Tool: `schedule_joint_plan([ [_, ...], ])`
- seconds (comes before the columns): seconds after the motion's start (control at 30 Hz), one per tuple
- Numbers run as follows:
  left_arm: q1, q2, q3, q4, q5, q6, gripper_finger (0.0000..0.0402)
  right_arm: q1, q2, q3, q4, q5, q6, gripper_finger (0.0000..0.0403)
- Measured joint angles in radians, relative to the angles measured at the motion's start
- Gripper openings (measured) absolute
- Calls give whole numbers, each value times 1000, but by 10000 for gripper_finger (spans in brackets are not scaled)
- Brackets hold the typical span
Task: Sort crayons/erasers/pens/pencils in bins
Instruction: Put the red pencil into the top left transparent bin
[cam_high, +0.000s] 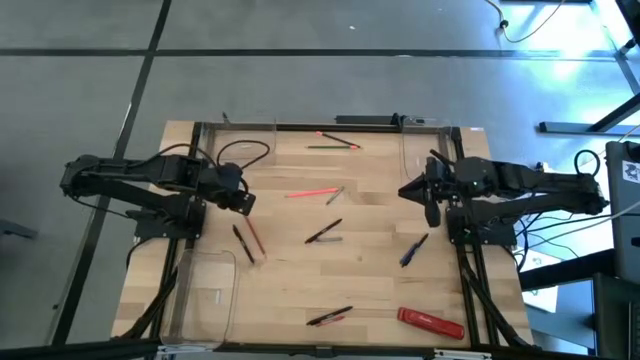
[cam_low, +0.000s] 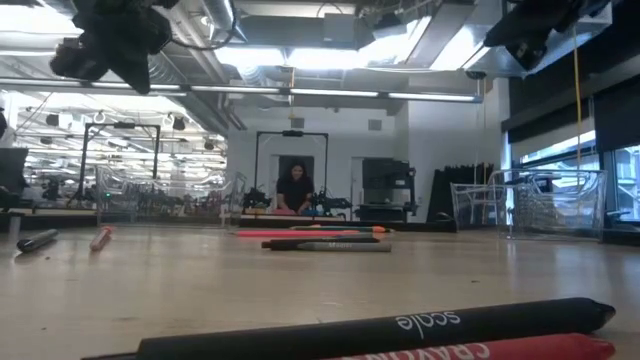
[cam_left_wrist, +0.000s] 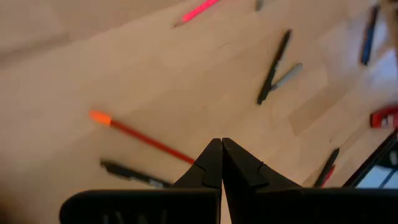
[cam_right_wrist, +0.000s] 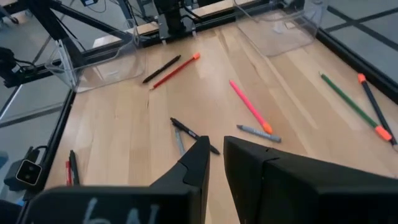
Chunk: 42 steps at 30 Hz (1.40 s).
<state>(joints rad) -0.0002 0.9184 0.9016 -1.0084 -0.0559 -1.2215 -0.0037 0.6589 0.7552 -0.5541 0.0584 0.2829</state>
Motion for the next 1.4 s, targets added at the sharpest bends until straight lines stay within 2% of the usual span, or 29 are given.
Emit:
schedule_joint_plan([
  [0.1,0,0,0,-36,16,-56,0,0,13,22,3,-6,-14,51],
  [0.37,23,0,-1,-55,-28,-14,0,0,18,31,2,-7,-33,51],
  [0.43,30,1,-1,-76,-32,-46,0,0,18,31,2,-7,-32,51],
  [0.53,35,22,-1,-106,-36,-107,0,0,18,31,2,-7,-54,51],
  [0.7,35,80,-1,-115,-1,-111,1,0,18,31,2,-7,-84,51],
  [0.93,39,175,-1,-127,52,-113,44,0,18,31,2,-7,-86,51],
  [1.1,70,244,-1,-129,147,-214,82,0,18,31,2,-7,-103,51],
  [1.4,124,367,-8,-120,143,-295,84,0,18,31,2,-7,-108,51],
])
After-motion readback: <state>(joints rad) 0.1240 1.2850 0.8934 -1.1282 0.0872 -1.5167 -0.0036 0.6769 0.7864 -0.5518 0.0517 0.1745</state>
